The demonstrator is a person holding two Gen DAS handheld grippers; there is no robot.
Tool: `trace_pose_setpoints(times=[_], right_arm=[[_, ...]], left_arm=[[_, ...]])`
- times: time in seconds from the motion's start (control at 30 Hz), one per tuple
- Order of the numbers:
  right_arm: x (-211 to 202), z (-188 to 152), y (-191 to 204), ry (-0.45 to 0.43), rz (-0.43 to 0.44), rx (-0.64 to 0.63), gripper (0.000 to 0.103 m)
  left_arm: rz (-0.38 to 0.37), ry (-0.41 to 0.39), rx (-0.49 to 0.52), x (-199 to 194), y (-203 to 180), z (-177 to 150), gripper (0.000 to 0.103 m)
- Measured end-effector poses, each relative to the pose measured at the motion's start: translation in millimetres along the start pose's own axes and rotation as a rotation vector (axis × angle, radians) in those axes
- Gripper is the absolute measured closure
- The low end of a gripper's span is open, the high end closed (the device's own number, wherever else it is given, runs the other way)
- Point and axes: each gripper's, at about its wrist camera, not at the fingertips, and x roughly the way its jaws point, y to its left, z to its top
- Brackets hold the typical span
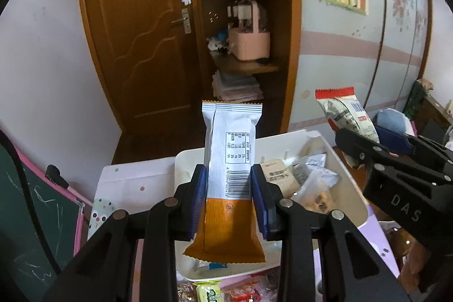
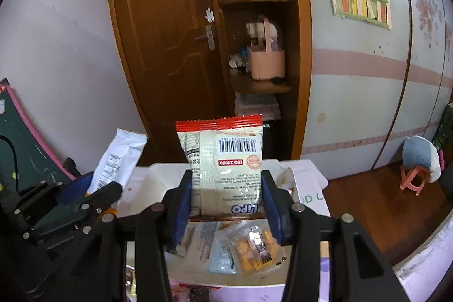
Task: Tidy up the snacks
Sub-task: 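Lift both snacks over the white basket and open both tools to release, then withdraw both tools from the basket toward the remaining snacks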
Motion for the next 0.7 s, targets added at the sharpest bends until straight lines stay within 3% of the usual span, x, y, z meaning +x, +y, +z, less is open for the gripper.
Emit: trace_pose_setpoints(times=[0.13,0.2,0.23,0.4,0.7], right_arm=[[24,-7,-1,0.089,-0.022,0.01,0.052],[35,-11,-2,0.135,-0.043,0.01,0.05],[38,-13,-3,0.149,-0.038,0.016,0.05],[37,-24,-11,0.178,-0.012,0.07,0.046],[8,-48,-8,0.194,0.019,0.108,0.046]], left_arm=[[0.035,0.051,-0.025,21,7,-5,0.064],[0.036,0.062,-0.045,26,14,-9,0.028],[0.045,0.054,-0.054,26,16,-12,0.022],[0.064,0.034,-0.063,16,27,-24,0.02],[0.024,0.049,-0.111,-16,40,-50,0.02]])
